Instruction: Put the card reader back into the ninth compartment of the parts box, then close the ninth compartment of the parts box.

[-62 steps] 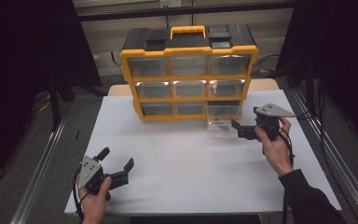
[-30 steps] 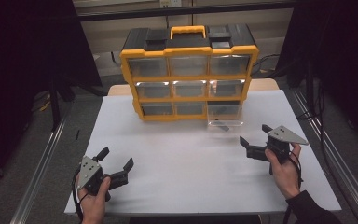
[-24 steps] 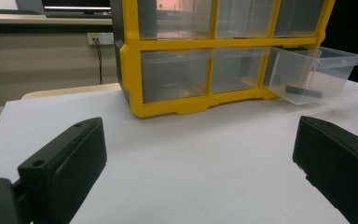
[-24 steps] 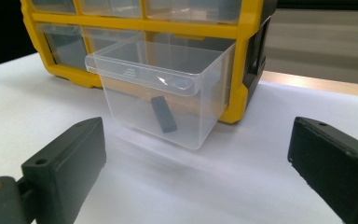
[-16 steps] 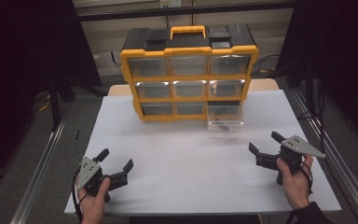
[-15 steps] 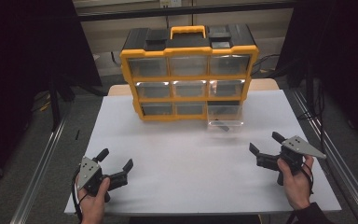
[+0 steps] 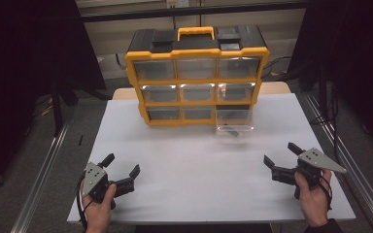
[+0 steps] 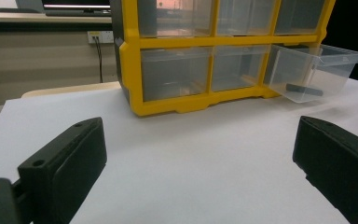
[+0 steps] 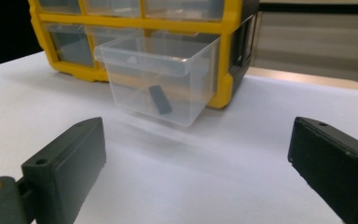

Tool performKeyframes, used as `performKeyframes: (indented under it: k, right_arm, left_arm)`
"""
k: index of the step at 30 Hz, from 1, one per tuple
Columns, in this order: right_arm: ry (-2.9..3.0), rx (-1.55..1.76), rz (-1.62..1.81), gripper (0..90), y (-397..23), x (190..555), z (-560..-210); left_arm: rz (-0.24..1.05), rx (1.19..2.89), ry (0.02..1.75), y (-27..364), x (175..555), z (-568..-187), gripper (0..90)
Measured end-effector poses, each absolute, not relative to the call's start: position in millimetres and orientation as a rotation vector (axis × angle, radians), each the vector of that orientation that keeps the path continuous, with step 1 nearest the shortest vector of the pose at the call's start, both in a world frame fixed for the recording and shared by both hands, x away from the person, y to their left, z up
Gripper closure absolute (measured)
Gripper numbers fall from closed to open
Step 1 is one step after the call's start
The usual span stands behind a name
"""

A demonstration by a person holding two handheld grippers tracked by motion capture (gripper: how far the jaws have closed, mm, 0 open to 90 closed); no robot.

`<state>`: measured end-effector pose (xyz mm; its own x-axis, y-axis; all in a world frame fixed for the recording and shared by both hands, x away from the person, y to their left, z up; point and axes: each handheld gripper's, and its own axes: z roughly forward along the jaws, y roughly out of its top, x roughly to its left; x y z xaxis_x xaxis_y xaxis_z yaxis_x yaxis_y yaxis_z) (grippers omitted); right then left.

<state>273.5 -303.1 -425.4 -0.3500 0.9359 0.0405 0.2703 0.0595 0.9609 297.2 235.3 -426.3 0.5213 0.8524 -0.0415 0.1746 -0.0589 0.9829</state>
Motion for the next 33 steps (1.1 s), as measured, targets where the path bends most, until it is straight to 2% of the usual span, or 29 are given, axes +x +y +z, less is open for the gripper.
performKeyframes:
  k: [22, 33]
  right_arm:
    - [1.825, 1.144, 1.344, 3.4, -293.1, 280.6, -429.1]
    - [1.897, 1.063, 1.465, 2.0, -286.9, 285.8, -432.1]
  left_arm:
    - [0.687, 1.561, 0.907, 234.8, 298.8, -427.5, 2.8]
    - [0.693, 1.562, 0.911, 234.3, 297.8, -426.4, 2.8]
